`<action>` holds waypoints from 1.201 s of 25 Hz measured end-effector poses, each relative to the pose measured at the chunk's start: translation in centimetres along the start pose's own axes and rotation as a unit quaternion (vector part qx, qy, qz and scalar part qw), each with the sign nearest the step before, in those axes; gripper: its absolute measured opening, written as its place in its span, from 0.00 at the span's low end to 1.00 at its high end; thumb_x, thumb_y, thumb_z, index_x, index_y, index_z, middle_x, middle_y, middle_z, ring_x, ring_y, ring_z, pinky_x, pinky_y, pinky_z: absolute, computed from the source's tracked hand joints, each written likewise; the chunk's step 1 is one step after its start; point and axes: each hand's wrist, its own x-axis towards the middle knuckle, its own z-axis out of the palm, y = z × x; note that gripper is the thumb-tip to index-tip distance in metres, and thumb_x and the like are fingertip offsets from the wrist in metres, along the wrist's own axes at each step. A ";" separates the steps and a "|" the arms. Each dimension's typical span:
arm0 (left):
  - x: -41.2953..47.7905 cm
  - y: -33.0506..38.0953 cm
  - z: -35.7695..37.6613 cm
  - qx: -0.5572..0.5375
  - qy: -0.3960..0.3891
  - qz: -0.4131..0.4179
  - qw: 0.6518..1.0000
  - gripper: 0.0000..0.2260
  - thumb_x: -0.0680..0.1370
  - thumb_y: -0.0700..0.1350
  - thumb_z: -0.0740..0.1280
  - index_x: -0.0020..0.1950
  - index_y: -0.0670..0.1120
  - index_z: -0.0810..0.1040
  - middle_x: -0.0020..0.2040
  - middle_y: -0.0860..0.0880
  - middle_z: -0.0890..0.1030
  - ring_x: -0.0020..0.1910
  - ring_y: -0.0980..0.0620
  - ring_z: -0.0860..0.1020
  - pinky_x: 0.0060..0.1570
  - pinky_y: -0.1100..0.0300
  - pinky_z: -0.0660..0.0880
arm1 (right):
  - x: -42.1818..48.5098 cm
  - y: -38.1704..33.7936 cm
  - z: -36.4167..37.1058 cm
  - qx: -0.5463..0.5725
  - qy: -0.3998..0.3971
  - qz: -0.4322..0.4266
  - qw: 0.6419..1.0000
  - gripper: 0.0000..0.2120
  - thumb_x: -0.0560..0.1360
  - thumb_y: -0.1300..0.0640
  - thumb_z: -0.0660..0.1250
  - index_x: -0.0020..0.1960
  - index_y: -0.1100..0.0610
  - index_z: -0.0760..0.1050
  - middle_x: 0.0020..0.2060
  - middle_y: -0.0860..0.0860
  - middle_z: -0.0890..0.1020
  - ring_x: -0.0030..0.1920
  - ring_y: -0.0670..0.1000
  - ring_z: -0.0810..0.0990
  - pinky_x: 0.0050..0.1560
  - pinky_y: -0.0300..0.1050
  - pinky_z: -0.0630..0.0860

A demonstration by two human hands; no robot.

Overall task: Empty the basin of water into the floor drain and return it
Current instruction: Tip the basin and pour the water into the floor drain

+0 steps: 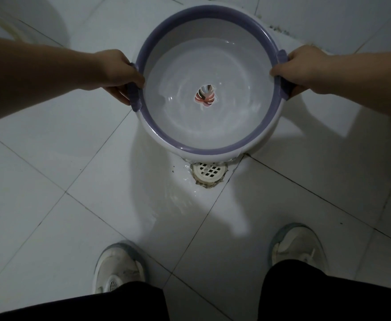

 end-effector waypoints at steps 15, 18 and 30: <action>-0.6 -0.1 0.1 0.002 0.018 0.012 1.000 0.05 0.74 0.41 0.71 0.45 0.41 0.79 0.43 0.40 0.85 0.40 0.43 0.85 0.32 0.57 0.83 | -0.3 -0.1 -0.3 0.000 -0.003 -0.008 1.000 0.19 0.77 0.56 0.67 0.62 0.68 0.74 0.37 0.59 0.80 0.33 0.59 0.81 0.28 0.46 0.81; -0.6 -0.1 0.1 0.009 0.018 0.012 1.000 0.04 0.74 0.43 0.71 0.45 0.42 0.79 0.46 0.40 0.85 0.42 0.42 0.85 0.44 0.50 0.82 | -0.5 -0.2 -0.4 -0.003 -0.004 -0.009 1.000 0.19 0.77 0.56 0.67 0.63 0.67 0.73 0.38 0.59 0.79 0.33 0.58 0.81 0.29 0.46 0.79; -1.0 -0.2 0.4 0.003 0.021 0.001 1.000 0.05 0.74 0.42 0.71 0.44 0.42 0.78 0.43 0.41 0.84 0.38 0.45 0.84 0.25 0.61 0.80 | 0.0 0.0 -0.2 -0.003 -0.008 -0.008 1.000 0.19 0.77 0.56 0.68 0.62 0.67 0.74 0.37 0.58 0.79 0.33 0.58 0.81 0.23 0.43 0.80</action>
